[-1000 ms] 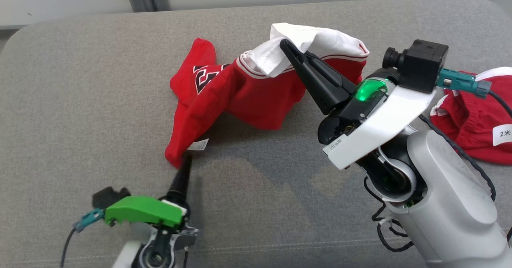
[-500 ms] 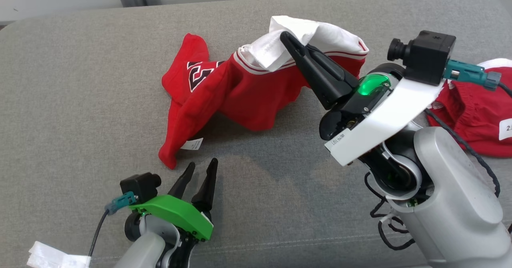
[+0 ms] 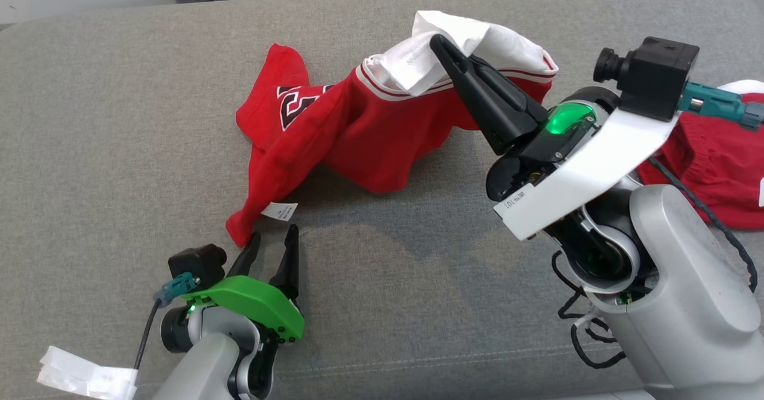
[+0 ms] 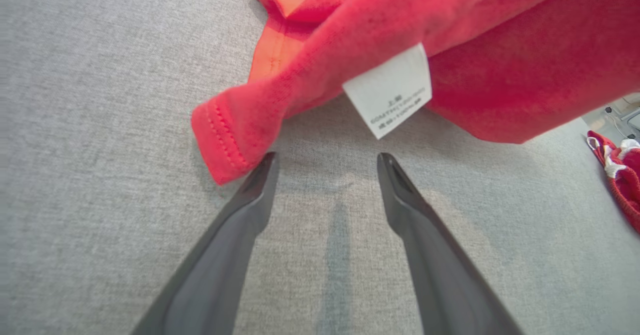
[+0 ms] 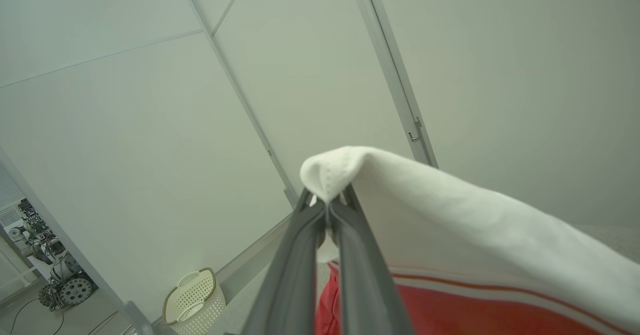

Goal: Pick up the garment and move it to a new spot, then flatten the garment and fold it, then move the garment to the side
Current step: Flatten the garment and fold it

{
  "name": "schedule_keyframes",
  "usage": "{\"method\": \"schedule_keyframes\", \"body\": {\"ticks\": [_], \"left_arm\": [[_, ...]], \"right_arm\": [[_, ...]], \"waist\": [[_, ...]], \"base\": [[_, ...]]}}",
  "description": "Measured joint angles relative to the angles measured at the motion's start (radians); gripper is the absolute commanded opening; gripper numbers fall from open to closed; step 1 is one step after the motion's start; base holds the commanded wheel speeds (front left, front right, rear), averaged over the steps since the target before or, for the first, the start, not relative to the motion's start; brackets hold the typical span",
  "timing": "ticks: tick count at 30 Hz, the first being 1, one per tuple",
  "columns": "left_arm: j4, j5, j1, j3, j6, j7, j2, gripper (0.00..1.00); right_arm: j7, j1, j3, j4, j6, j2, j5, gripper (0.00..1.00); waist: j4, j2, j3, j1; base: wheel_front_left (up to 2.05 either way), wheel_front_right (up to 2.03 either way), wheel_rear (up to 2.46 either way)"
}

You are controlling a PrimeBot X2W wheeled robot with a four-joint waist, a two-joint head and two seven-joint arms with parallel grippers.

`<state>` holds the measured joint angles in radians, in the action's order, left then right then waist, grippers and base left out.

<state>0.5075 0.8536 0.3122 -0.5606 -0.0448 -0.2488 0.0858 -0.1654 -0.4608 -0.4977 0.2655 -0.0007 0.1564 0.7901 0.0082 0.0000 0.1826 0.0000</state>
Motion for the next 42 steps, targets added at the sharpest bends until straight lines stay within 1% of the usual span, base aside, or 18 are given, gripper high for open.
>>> {"method": "schedule_keyframes", "body": {"ticks": [5,8,12,14,15,17,18,24,27,34,36,39,41,42], "left_arm": [[-0.022,-0.026,0.014,0.063,-0.014,0.000,-0.005,1.00],[-0.043,-0.060,0.022,0.106,-0.017,0.000,-0.008,1.00],[-0.068,-0.027,0.018,0.178,-0.018,0.000,-0.027,1.00],[-0.074,0.034,0.007,0.207,-0.006,0.000,-0.042,1.00],[-0.074,0.057,-0.001,0.209,0.003,0.000,-0.044,1.00],[-0.073,0.067,-0.018,0.209,0.016,0.000,-0.045,1.00],[-0.073,0.065,-0.024,0.209,0.019,0.000,-0.045,1.00],[-0.075,0.040,-0.034,0.203,0.044,0.000,-0.045,1.00],[-0.072,0.035,-0.045,0.197,0.050,0.000,-0.045,1.00],[-0.060,-0.022,-0.053,0.179,0.072,0.000,-0.044,1.00],[-0.055,-0.029,-0.053,0.180,0.072,0.000,-0.044,1.00],[-0.045,-0.066,-0.053,0.183,0.074,0.000,-0.044,1.00],[-0.038,-0.053,-0.054,0.202,0.080,0.000,-0.046,1.00],[-0.039,-0.019,-0.056,0.228,0.085,0.000,-0.048,1.00]], "right_arm": [[-0.003,0.000,0.003,0.005,-0.002,0.002,0.000,0.00],[-0.003,0.000,0.003,0.008,-0.002,0.004,0.000,0.00],[-0.003,0.001,0.005,0.010,-0.003,0.007,0.000,0.00],[-0.003,0.001,0.006,0.011,-0.003,0.008,0.000,0.00],[-0.003,0.001,0.006,0.011,-0.003,0.009,0.000,0.00],[-0.003,0.002,0.006,0.012,-0.005,0.009,0.000,0.00],[-0.003,0.002,0.006,0.013,-0.009,0.009,0.000,0.00],[-0.003,0.004,0.005,0.014,-0.009,0.009,0.003,0.00],[-0.003,0.007,0.005,0.016,-0.009,0.009,0.003,0.00],[-0.009,0.019,0.002,0.020,-0.010,0.009,0.003,0.00],[-0.009,0.019,0.002,0.021,-0.010,0.009,0.003,0.00],[-0.011,0.019,0.002,0.022,-0.010,0.009,0.003,0.00],[-0.011,0.019,0.002,0.022,-0.010,0.009,0.003,0.00],[-0.011,0.019,0.002,0.022,-0.010,0.009,0.003,0.00]], "waist": [[0.002,0.0000,0.002,0.0000],[0.005,0.0000,0.003,0.0000],[0.009,0.0000,0.005,0.0000],[0.011,0.0000,0.005,0.0000],[0.012,0.0000,0.005,0.0000],[0.013,0.0000,0.004,0.0000],[0.014,0.0000,0.004,0.0000],[0.016,0.0000,0.002,0.0000],[0.015,0.0000,0.003,0.0000],[0.015,0.0000,0.008,0.0000],[0.014,0.0000,0.010,0.0000],[0.012,0.0000,0.013,0.0000],[0.010,0.0000,0.014,0.0000],[0.009,0.0000,0.014,0.0000]], "base": [[0.00,0.00,0.00],[0.00,0.00,0.00],[0.00,0.00,0.00],[0.00,0.00,0.00],[0.00,0.00,0.00],[0.00,0.00,0.00],[0.00,0.00,0.00],[0.00,0.00,0.00],[0.00,0.00,0.00],[0.00,0.00,0.00],[0.00,0.00,0.00],[0.00,0.00,0.00],[0.00,0.00,0.00],[0.00,0.00,0.00]]}}
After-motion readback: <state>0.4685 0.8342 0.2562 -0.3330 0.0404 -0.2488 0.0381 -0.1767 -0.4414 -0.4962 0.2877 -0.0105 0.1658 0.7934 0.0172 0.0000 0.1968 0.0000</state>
